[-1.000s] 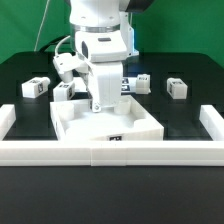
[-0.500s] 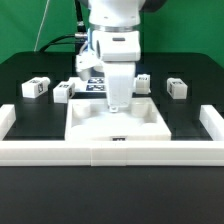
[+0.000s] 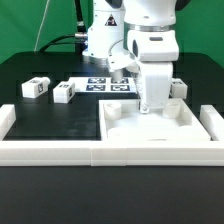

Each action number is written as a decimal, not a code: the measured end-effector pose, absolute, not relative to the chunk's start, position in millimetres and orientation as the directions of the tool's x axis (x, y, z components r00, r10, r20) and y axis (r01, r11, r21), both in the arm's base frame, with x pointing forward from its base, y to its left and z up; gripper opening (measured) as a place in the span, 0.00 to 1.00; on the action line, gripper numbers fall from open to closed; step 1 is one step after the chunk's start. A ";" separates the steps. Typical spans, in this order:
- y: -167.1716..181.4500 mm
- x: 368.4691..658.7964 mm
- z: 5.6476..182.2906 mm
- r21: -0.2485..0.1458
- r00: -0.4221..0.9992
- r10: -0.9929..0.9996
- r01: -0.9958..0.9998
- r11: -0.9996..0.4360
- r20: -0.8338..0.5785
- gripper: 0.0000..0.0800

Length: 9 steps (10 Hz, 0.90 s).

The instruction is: Assemble one leg

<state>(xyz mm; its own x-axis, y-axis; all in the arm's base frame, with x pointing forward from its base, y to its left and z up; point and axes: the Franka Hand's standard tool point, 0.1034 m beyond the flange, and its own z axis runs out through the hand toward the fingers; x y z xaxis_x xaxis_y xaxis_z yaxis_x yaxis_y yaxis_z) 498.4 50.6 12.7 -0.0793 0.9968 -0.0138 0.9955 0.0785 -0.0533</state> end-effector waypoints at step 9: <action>62.2 495.5 10.3 -0.060 -0.057 0.998 0.997 0.057 -0.004 0.13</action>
Offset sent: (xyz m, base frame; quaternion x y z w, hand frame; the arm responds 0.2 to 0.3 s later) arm 0.0153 0.0198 0.0063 0.0047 0.0033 0.0204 0.9998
